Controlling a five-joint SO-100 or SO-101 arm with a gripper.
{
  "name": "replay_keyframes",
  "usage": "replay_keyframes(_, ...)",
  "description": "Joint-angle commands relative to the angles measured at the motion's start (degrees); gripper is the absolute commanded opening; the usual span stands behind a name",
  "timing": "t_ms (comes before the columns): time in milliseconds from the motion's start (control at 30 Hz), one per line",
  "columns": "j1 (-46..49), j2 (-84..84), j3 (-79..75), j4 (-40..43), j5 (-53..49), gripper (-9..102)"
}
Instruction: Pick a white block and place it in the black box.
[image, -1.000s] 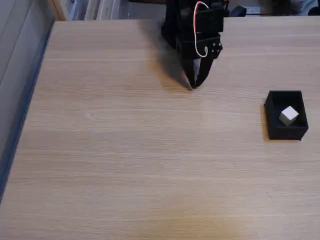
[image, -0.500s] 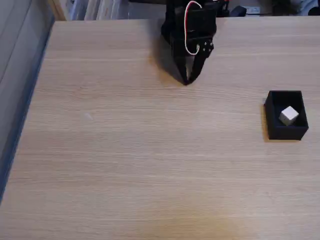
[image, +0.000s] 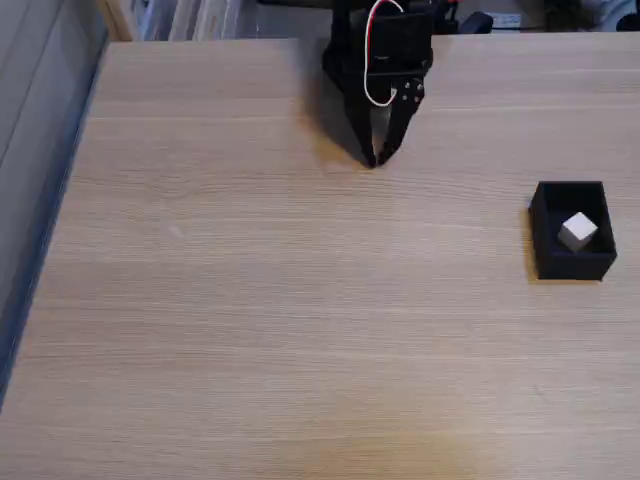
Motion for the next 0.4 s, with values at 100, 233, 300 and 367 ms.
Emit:
replay_keyframes(100,0.3,0.4,0.8,0.2,-0.7,5)
replay_keyframes(233,0.3,0.4,0.8,0.2,-0.7,5)
replay_keyframes(300,0.3,0.4,0.8,0.2,-0.7,5)
replay_keyframes(367,0.3,0.4,0.8,0.2,-0.7,5)
